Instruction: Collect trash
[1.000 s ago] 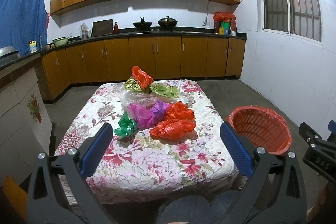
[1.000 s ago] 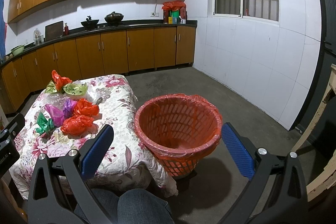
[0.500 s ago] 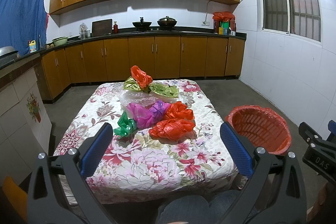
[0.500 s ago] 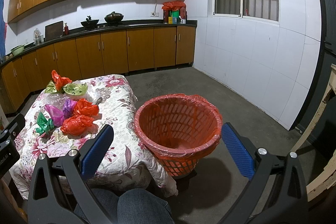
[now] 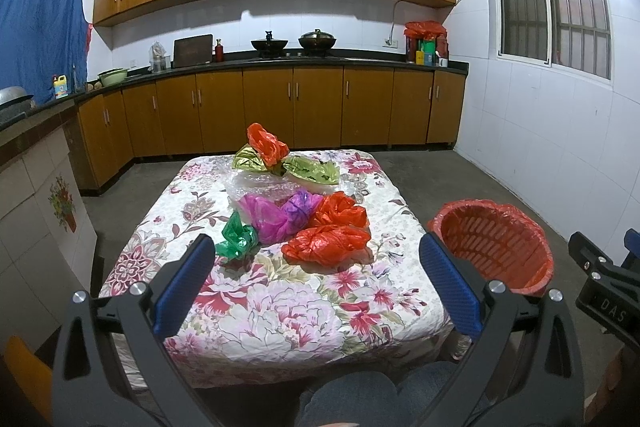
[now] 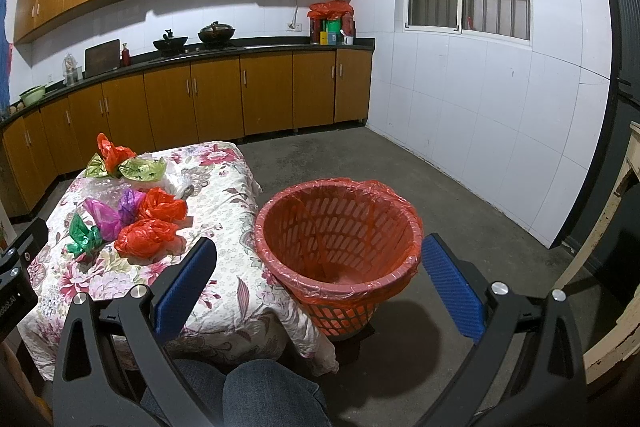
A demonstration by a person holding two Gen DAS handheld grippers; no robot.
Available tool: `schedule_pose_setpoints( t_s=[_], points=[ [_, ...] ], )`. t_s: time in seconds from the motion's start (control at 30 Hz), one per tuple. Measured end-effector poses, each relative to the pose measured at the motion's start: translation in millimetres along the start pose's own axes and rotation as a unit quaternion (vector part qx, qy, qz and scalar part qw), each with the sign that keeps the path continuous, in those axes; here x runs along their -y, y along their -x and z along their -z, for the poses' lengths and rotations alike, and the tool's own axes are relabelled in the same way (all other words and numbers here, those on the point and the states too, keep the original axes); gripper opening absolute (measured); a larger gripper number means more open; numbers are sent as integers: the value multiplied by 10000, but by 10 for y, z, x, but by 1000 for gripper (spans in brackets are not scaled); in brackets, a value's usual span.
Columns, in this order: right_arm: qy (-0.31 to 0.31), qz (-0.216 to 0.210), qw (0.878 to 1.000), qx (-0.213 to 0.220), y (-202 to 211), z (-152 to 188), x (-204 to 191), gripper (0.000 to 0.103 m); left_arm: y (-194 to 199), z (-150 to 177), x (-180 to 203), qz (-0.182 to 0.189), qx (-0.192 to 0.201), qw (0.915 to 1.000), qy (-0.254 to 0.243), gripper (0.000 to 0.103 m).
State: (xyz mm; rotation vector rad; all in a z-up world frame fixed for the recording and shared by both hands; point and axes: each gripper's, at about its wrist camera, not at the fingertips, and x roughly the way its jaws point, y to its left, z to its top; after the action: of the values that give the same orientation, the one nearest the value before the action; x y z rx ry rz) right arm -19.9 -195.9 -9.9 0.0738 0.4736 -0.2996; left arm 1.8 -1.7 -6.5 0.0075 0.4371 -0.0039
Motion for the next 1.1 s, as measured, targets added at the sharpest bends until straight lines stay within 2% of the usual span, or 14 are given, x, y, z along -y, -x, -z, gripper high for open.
schedule_pose_setpoints(
  t_s=[0.4,0.6,0.9,1.1],
  points=[
    [2,3,10000,-8,-33,3,-15,101,11,49,37,-9,-22,10000,10,99],
    [87,-85,9999,-50,-112,95,1,101,-104,188,32,-173,-56,9998,126,99],
    [369,-574,9974,-216,-423,12,-427,101,-455,173,-790,-835,-386,9934,685,99],
    [631,-1058,9916,-399,-746,16,-867,101,-806,202,-1196,-974,-576,9898,869,99]
  ],
)
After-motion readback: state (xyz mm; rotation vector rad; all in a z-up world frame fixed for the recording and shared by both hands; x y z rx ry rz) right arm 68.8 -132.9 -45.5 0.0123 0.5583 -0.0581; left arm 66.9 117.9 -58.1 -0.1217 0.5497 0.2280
